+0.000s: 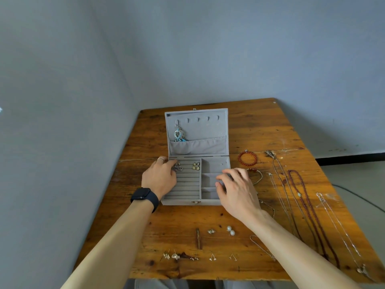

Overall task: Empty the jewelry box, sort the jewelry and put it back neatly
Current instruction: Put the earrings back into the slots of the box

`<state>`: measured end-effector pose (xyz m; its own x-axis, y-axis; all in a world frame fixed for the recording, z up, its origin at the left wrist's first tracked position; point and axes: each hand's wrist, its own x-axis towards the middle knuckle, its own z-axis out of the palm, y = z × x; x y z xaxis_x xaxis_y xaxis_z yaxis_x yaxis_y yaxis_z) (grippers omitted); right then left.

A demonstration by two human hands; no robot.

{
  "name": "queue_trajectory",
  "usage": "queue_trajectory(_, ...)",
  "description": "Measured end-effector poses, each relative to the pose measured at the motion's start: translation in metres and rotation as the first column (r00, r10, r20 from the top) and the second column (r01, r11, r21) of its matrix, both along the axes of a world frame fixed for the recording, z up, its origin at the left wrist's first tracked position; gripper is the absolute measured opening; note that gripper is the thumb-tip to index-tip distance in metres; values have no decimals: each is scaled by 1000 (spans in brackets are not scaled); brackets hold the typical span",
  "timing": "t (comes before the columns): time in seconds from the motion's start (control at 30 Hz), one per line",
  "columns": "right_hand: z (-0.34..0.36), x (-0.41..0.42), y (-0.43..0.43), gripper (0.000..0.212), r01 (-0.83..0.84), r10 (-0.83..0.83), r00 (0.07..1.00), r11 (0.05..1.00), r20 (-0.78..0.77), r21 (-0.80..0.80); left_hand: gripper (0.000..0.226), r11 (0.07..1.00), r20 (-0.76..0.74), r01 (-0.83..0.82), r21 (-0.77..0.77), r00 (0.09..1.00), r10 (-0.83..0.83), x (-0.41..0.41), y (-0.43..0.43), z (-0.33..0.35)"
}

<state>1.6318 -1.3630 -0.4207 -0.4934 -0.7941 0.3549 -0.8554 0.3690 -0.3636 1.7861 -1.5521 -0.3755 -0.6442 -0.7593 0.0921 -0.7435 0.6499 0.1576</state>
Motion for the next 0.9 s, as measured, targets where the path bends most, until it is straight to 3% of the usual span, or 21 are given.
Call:
queue_trajectory(0.2,11,-1,9,28,-52,48,996,998,70,43,40,997,-47,50,55,998,-47,17,0,14)
queue_trajectory(0.43,30,29,43,26,-80,86,991,995,102,-61,40,996,-252,86,40,965,-73,57,47,16)
queue_trajectory(0.63,33,80,78,27,-153,173,973,979,155,-133,37,990,-339,68,123,941,-23,109,102,-5)
queue_trajectory(0.9,8,145,93,29,-198,203,963,979,180,-44,35,972,-376,77,223,927,13,158,151,-37)
